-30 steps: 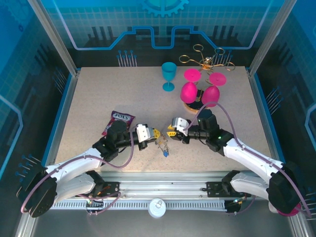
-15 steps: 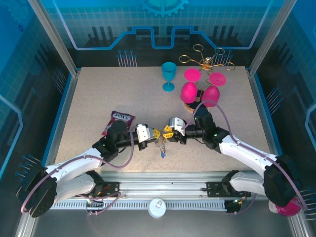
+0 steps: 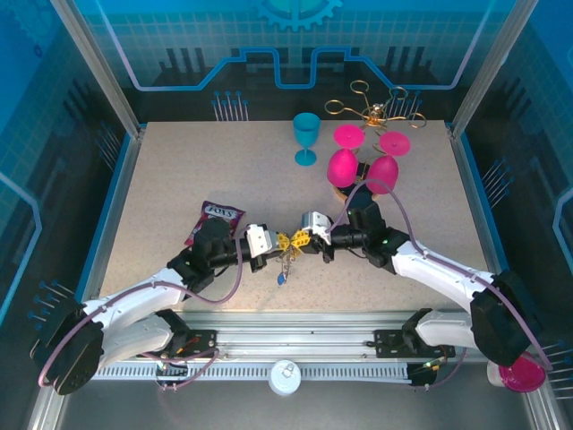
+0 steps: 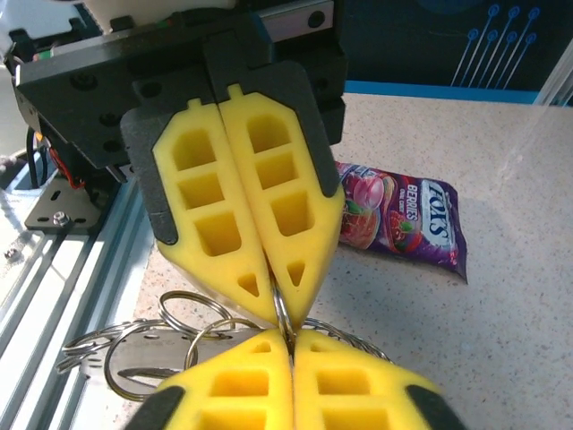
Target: Put the keys on the keyring
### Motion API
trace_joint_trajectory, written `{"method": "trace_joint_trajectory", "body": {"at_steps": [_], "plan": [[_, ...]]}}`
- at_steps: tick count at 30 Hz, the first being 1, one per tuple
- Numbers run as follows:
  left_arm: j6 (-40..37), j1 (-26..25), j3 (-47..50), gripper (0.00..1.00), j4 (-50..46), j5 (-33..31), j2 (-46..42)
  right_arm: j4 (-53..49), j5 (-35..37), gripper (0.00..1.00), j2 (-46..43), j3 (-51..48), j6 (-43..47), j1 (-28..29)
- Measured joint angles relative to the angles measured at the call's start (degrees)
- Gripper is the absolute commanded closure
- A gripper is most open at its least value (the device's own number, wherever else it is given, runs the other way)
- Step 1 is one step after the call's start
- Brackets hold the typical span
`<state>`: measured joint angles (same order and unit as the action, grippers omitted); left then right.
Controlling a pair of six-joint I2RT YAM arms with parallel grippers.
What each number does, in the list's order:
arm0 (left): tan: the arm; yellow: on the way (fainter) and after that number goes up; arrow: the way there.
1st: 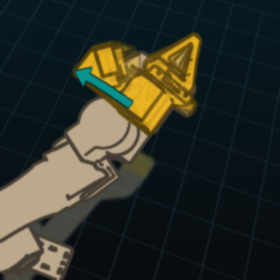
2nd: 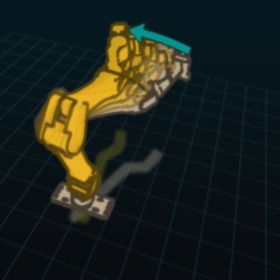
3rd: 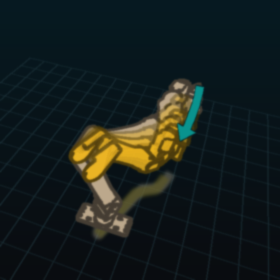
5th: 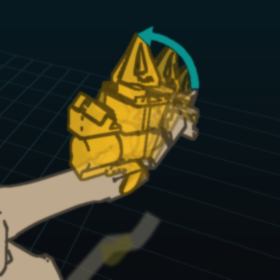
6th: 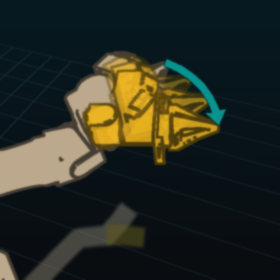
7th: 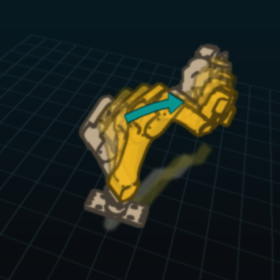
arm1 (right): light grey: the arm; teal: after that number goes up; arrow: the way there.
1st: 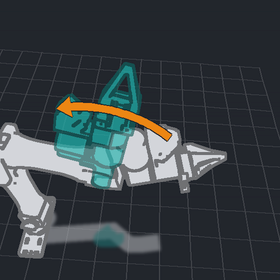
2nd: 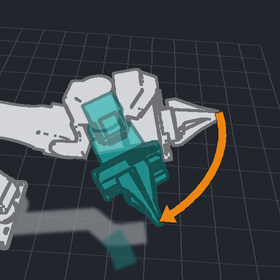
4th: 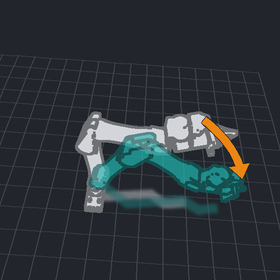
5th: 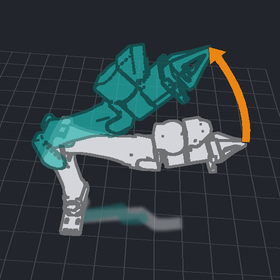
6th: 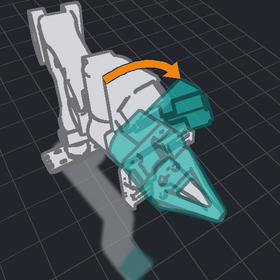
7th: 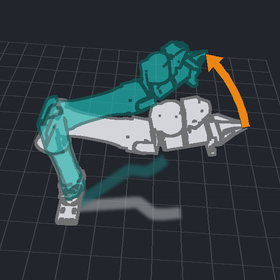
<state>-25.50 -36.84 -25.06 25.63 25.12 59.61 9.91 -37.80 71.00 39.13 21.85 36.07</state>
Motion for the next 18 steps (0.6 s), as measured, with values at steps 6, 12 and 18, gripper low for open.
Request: {"method": "trace_joint_trajectory", "body": {"at_steps": [6,12,18], "plan": [[-0.07,-0.02,0.09,0.84,-0.26,-0.28,0.00,-2.80,0.42,1.00,-0.04,1.16,1.44,0.02],[-2.36,-0.09,-4.81,0.83,-10.69,-2.16,0.35,-16.33,4.44,1.00,-0.04,8.04,7.50,1.46],[-6.67,-0.11,-12.70,0.89,-22.93,-2.36,3.26,-29.81,11.91,1.00,2.14,17.25,13.97,3.87]]}}
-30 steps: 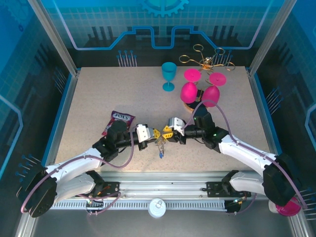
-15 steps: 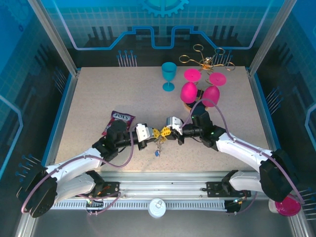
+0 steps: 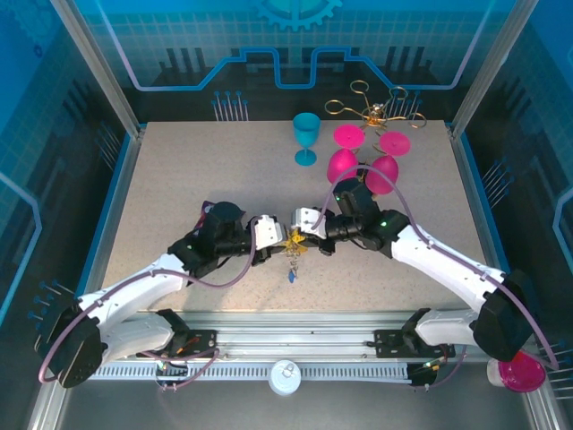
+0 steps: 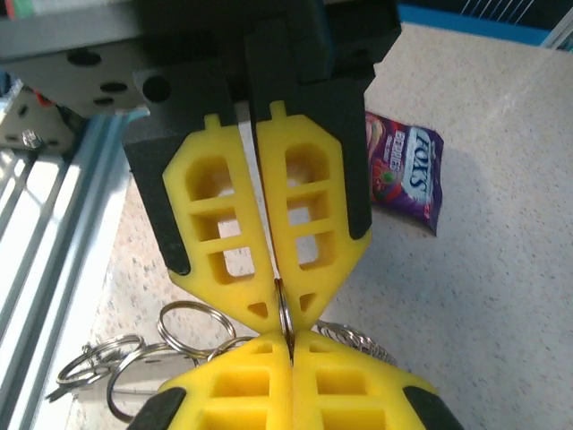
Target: Put the keys on the keyring
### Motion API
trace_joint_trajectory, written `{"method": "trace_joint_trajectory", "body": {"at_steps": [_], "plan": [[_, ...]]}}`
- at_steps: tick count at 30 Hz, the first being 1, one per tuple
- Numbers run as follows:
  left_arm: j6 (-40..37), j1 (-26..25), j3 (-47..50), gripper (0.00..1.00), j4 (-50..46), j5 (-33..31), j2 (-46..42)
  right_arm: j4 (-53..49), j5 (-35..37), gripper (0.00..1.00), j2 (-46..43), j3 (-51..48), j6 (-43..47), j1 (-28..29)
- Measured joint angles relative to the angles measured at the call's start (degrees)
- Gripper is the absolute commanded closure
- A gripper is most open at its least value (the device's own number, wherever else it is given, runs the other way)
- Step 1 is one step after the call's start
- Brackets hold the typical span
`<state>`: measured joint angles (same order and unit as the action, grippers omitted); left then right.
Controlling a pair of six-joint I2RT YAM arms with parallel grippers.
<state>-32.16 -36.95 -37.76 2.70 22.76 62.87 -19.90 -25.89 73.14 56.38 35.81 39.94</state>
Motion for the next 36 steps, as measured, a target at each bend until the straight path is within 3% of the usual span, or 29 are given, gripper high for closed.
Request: {"method": "trace_joint_trajectory", "body": {"at_steps": [2,5,9,12,15,19,29,33,36], "plan": [[-1.03,0.00,-0.72,0.86,-2.60,-0.04,0.20,-3.30,2.58,1.00,1.27,2.05,1.77,1.73],[-1.25,0.07,-0.72,0.98,-4.98,0.09,0.17,-5.79,4.57,1.00,2.16,3.26,3.08,3.15],[-0.96,0.04,-0.63,1.00,-5.20,0.22,-0.20,-5.62,4.57,0.99,1.97,3.26,3.34,3.17],[-0.79,0.02,1.01,1.00,-2.82,0.26,-1.55,-2.05,2.64,0.76,0.39,0.66,1.05,2.34],[-0.79,-0.07,3.37,1.00,0.35,0.24,-3.15,2.82,-1.84,0.72,-2.40,-3.58,-2.29,0.20],[-0.76,-0.07,6.45,1.00,4.35,0.28,-4.57,7.65,-5.77,0.71,-3.93,-6.95,-5.51,-2.62],[0.74,-0.07,8.04,1.00,10.78,1.22,-4.87,12.31,-9.73,0.74,-3.37,-8.72,-8.09,-2.91],[1.09,-0.07,8.07,1.00,11.74,1.81,-4.85,13.57,-10.43,0.80,-2.78,-8.72,-8.76,-2.91],[1.81,0.00,8.55,1.00,12.55,2.23,-4.85,14.05,-10.86,0.91,-2.45,-8.72,-9.07,-2.91]]}}
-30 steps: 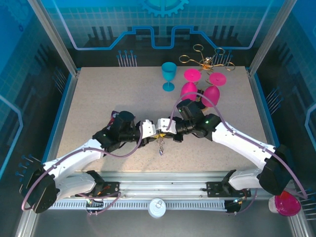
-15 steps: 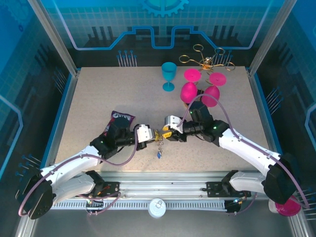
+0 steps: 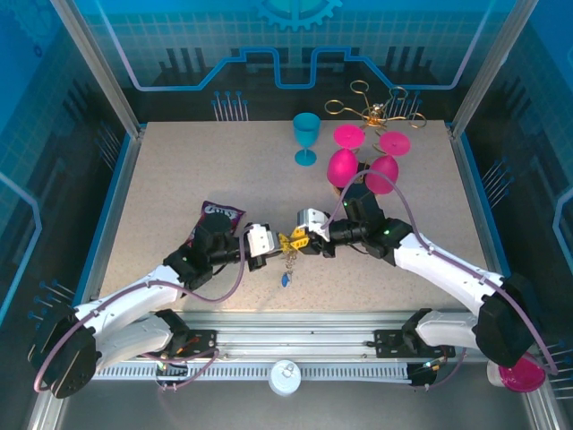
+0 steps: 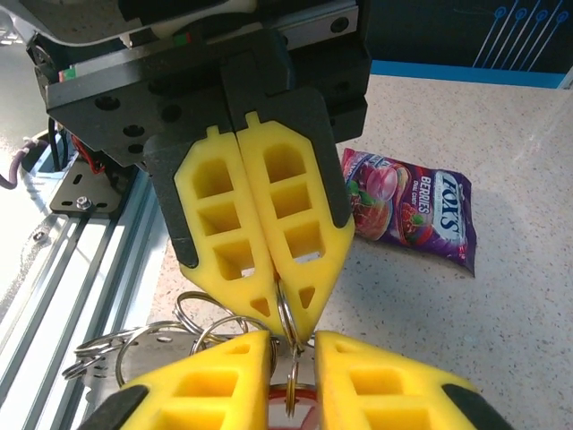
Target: Put the keys on the keyring
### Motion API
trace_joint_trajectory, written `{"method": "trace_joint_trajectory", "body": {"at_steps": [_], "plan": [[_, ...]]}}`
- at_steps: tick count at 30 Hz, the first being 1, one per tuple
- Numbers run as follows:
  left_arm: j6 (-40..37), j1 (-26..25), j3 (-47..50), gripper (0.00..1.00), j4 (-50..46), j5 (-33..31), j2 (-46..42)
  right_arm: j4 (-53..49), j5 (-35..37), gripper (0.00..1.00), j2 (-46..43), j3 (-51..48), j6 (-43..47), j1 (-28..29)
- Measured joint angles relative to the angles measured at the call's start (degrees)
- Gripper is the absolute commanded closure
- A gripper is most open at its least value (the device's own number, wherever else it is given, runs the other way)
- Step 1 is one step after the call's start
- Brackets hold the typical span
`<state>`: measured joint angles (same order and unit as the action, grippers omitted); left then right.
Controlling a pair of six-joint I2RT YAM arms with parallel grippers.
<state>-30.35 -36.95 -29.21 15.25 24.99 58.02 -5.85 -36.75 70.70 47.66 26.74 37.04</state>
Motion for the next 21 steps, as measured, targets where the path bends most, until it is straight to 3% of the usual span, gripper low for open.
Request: {"method": "trace_joint_trajectory", "body": {"at_steps": [2,4,6,8,11,14,21], "plan": [[0.42,0.04,0.44,1.00,0.52,0.33,0.00,0.02,-0.17,1.00,0.07,0.00,-0.09,0.00],[0.48,0.04,0.50,0.99,0.59,0.39,0.00,-0.09,-0.24,1.00,0.07,0.00,0.17,0.00],[0.74,0.04,0.50,0.81,0.59,0.33,0.00,-0.17,-0.20,1.00,0.07,0.02,0.31,0.00],[1.42,0.04,0.50,0.77,0.59,-0.07,-0.02,-1.18,-0.07,1.00,0.07,0.17,0.72,0.02],[1.31,0.04,0.15,0.78,-0.39,-1.14,0.00,-4.42,1.22,1.00,0.13,0.92,2.23,0.22],[0.63,0.04,-1.44,0.87,-3.08,-1.79,0.02,-7.48,3.23,1.00,0.48,2.84,4.00,1.11],[-0.02,0.04,-3.50,0.90,-6.25,-1.73,1.20,-9.86,6.71,1.00,1.16,5.33,5.92,2.78]]}}
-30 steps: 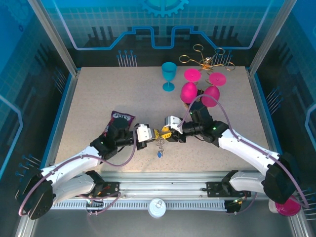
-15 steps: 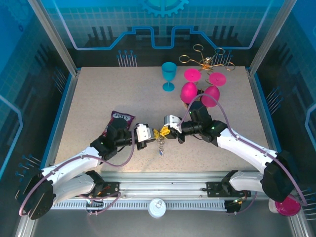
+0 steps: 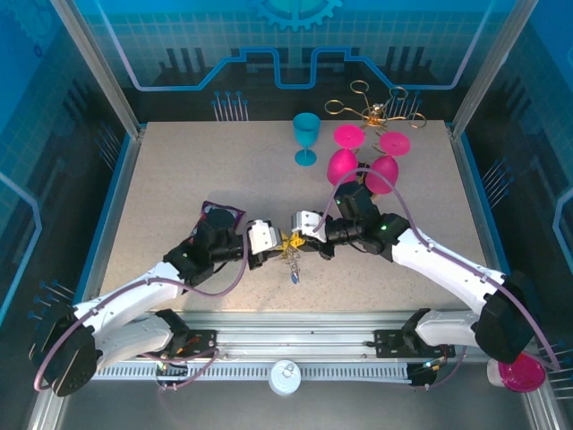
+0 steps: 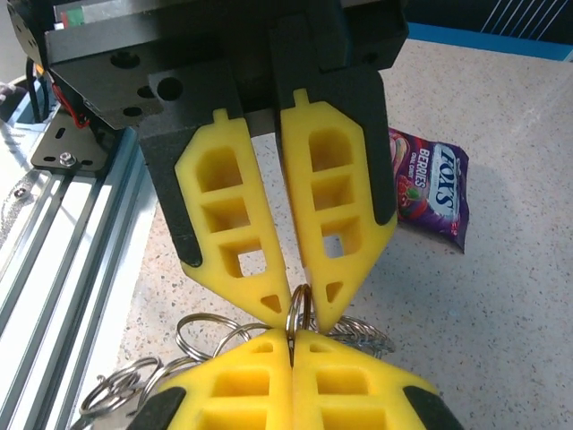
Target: Put the keys on the keyring
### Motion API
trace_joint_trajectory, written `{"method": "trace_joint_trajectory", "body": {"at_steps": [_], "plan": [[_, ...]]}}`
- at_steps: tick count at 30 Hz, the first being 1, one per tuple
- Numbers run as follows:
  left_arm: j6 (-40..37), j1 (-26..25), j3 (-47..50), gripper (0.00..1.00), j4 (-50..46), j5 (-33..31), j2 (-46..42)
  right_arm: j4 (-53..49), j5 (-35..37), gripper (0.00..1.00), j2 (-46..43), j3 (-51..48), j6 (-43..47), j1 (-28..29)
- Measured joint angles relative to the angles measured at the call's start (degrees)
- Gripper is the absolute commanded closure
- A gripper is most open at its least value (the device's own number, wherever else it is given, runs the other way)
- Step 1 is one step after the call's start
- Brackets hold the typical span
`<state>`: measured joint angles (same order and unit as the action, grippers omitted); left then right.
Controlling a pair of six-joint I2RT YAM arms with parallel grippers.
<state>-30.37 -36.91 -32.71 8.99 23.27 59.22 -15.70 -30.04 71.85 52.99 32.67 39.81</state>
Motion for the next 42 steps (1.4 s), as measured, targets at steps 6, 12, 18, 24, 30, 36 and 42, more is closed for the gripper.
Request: {"method": "trace_joint_trajectory", "body": {"at_steps": [6,12,18,24,30,36,42], "plan": [[-0.52,0.00,-0.09,1.00,-1.81,0.57,1.16,-0.31,1.55,0.94,1.29,0.11,-0.17,0.39],[-1.29,0.00,0.52,1.00,0.26,0.09,0.35,4.26,-1.09,0.66,-1.29,-2.62,-4.87,-1.49],[-1.57,0.00,2.62,1.00,3.78,-0.50,-1.53,6.23,-2.14,0.66,-4.79,-5.86,-8.52,-2.99],[-1.57,0.00,2.89,1.00,4.68,-0.50,-1.53,6.54,-2.12,0.68,-4.76,-6.45,-10.01,-3.04],[-1.57,0.00,2.89,1.00,5.07,-0.50,-1.53,7.65,-2.14,0.85,-3.72,-6.45,-10.84,-3.04],[-1.55,0.00,2.97,1.00,5.16,-0.52,-1.55,7.87,-1.66,1.00,-2.99,-6.45,-11.52,-3.04],[-1.49,0.00,4.07,1.00,6.60,-0.46,-1.55,7.69,-1.66,1.00,-0.17,-6.45,-12.20,-3.13]]}}
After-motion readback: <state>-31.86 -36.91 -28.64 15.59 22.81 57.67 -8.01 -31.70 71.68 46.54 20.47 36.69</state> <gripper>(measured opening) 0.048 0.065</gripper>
